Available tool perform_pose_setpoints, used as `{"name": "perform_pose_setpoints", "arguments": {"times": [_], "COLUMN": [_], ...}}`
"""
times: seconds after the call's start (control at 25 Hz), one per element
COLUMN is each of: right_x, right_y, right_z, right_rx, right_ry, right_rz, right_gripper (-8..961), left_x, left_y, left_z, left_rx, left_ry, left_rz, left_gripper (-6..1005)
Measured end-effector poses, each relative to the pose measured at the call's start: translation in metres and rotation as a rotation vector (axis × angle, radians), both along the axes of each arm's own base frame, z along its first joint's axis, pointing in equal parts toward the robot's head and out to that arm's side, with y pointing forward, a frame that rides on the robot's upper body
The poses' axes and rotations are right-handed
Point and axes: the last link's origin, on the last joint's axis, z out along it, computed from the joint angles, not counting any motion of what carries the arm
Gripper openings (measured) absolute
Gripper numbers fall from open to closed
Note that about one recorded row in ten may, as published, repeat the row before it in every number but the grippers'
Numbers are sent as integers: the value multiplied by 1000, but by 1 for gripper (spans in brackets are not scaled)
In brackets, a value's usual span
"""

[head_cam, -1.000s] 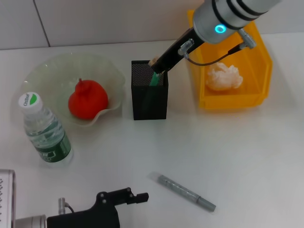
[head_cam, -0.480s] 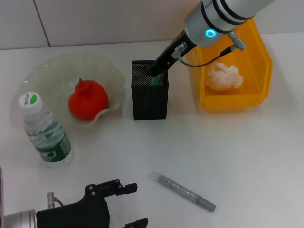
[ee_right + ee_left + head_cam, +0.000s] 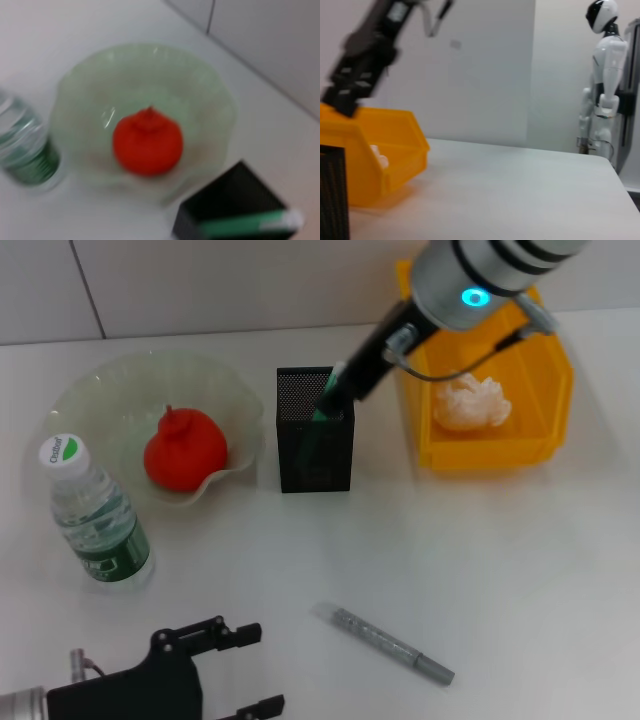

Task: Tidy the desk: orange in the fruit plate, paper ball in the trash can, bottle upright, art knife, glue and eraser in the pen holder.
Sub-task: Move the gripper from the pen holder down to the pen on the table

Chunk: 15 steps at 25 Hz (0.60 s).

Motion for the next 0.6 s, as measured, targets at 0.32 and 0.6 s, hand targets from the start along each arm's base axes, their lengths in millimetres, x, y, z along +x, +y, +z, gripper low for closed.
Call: {"name": "perform_pose_setpoints", "arguments": {"times": [0.32,0.6], "right_x": [13,27], "right_y": [-41,-63], "right_z": [2,-23], "right_rx": [-135,-208], "right_ry": [-106,-159], "right_rz": [-130,-183], "right_gripper": [660,653], "left_x": [-7,-7], "left_y": [-5,-4], "left_z": [7,6], "left_rx": [19,23], "left_ry": [-11,-8], "left_rz": [25,24], "left_gripper": [697,697]}}
